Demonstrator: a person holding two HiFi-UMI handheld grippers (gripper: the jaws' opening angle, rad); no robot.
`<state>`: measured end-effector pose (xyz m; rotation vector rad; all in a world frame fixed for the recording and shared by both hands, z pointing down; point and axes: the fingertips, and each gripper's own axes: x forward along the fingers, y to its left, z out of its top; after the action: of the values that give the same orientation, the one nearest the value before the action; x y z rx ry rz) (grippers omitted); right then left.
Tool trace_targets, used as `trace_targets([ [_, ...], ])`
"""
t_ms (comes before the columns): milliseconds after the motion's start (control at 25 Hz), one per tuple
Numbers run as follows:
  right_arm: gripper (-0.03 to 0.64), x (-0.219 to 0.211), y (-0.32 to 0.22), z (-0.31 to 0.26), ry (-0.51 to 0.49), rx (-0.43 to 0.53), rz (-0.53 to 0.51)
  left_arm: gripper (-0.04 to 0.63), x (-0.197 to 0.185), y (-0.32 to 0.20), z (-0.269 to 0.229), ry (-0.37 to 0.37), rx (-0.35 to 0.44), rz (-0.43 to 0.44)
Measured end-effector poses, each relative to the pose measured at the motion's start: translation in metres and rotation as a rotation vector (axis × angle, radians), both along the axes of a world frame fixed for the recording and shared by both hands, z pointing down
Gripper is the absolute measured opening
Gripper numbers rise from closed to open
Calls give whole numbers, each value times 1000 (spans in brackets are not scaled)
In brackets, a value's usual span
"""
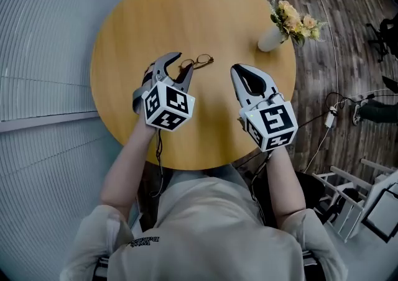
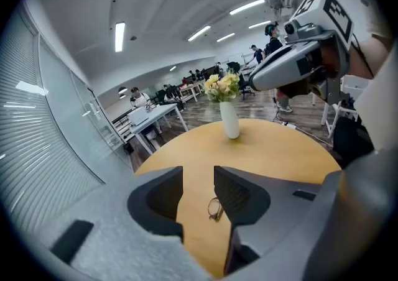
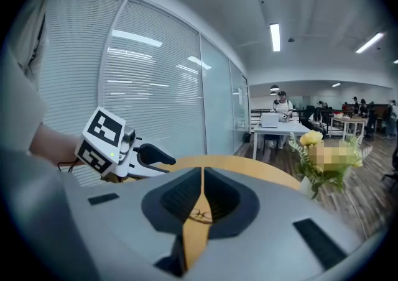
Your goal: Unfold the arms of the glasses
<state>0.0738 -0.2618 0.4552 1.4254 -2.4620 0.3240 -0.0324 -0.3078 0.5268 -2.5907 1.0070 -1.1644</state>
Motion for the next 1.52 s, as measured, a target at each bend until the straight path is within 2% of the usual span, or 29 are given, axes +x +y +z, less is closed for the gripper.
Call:
trace_targets([
  [80,37,5,-8,18,0,-31,5,144,2,-7,19,-24,-19,-6],
  [280,37,18,-28,56,-5,-89,34,144,15,-18,62,7,-122,-26],
  [880,37,12,-46,134,-10,-207,15,144,22,-41,178,-164,-197,22],
  [1120,37,14,-41,152,-20,-240,20,143,22,-46,211,-253,-184,57],
  [1280,37,14,-39,158,-28,-255,22,143,25,-42,230,-276,-223,80],
  [1520,37,19,-34,167,-30,-275,26,110,28,-46,236,-288,-200,79],
])
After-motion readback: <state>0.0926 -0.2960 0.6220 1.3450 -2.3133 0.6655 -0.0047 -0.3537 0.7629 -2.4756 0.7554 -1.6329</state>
